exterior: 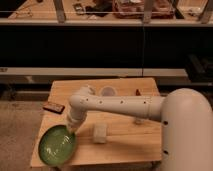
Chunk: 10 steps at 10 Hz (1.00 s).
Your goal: Drag the ceramic bowl in a circle
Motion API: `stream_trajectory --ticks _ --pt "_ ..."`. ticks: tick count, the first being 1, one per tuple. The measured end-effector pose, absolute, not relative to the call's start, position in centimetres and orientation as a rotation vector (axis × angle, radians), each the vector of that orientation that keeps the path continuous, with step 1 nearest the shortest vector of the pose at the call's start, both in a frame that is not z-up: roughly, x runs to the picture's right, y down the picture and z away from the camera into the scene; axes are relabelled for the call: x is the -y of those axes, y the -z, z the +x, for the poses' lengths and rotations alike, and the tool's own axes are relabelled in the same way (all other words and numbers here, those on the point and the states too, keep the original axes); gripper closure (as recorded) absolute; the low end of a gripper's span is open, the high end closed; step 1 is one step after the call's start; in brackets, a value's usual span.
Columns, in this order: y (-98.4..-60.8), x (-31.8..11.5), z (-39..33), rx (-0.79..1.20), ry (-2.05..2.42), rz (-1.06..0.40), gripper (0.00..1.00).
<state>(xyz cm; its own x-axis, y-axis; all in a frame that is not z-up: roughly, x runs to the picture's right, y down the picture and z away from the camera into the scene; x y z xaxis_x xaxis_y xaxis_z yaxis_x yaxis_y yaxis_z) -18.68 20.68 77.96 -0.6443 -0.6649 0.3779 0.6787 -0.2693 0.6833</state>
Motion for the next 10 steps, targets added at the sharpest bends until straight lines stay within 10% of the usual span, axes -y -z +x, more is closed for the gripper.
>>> stream_trajectory --ticks 10 --pt "-82.8 -13.1 -6.9 0.854 1.701 -0.081 1.00"
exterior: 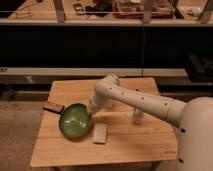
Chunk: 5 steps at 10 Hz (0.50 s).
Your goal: Drag the ceramic bowl in a circle
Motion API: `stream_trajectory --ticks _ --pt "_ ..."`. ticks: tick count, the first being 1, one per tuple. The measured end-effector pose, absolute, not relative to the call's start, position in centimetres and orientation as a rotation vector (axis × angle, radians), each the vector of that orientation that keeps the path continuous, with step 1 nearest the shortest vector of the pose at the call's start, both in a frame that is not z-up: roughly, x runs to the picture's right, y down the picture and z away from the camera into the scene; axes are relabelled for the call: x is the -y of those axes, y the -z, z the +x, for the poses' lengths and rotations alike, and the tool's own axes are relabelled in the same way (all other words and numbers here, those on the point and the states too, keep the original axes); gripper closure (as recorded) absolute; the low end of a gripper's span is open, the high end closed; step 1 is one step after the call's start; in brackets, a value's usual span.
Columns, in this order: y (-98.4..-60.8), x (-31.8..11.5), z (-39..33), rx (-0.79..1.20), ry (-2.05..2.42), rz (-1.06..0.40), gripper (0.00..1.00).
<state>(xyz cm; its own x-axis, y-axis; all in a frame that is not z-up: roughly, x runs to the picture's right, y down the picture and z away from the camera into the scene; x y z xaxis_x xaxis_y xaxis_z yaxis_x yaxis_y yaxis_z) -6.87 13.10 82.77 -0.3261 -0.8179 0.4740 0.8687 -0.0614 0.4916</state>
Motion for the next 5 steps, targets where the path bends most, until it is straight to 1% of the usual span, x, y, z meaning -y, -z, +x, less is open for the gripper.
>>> stream_trajectory --ticks 3,5 --pt "-79.9 -17.0 -5.3 0.947 1.788 -0.088 1.00" --pt "-77.5 -19.3 -6.3 1.061 1.891 -0.006 1.00"
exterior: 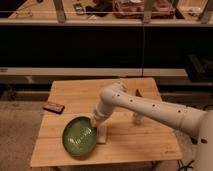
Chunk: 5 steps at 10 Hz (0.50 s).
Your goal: Drag the ceramic bowl in a circle
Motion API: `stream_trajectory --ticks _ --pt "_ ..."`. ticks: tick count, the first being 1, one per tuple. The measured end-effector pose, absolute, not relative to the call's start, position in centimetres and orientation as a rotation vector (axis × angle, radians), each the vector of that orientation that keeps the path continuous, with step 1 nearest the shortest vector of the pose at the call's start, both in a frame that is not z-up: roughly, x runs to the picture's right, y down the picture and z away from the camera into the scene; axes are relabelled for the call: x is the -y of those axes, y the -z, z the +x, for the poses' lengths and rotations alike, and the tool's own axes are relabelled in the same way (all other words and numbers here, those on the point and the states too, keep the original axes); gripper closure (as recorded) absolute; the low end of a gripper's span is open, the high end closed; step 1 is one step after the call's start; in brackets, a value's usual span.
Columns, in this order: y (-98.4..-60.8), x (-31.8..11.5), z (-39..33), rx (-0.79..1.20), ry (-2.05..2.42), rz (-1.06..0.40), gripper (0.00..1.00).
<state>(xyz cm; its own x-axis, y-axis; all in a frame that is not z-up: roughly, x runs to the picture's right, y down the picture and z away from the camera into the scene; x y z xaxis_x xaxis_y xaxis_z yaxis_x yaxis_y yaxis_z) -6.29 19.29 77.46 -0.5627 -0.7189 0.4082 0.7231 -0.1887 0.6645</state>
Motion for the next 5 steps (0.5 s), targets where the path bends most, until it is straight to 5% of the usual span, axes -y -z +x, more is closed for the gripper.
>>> stream_trajectory --ticks 5 --pt "-76.2 -22.8 -12.7 1.263 2.066 0.111 1.00"
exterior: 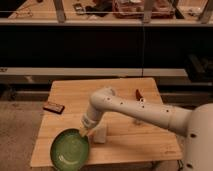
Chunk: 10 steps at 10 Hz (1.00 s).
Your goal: Drag the ceramic bowl in a circle
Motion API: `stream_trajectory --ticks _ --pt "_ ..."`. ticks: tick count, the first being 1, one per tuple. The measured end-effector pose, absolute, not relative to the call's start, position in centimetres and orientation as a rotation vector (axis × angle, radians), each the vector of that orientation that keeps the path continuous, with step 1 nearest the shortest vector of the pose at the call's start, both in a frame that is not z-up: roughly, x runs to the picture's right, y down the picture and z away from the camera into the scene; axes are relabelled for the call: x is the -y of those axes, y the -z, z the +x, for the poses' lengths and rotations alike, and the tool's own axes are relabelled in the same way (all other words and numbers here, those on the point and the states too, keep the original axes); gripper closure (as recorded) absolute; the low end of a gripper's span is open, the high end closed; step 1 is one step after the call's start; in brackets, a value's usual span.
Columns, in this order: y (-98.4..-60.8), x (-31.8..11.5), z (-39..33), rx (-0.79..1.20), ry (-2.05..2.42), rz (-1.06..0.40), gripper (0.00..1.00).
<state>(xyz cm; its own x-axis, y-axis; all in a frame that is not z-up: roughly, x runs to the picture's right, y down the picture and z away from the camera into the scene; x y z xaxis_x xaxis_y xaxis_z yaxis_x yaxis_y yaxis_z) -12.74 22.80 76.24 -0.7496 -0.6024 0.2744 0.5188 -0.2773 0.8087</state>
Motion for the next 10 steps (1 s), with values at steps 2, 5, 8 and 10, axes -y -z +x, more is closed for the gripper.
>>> stream_trajectory --ticks 2,5,8,10 --pt "-78.3 -22.9 -15.5 1.279 2.069 0.064 1.00" --pt "-80.8 -20.4 -18.3 1.256 1.937 0.022 1.00" --pt "-83.0 -17.5 -19.0 1.197 1.764 -0.015 1.00" --pt "-84.2 -17.0 -17.3 1.139 1.730 -0.067 1.00"
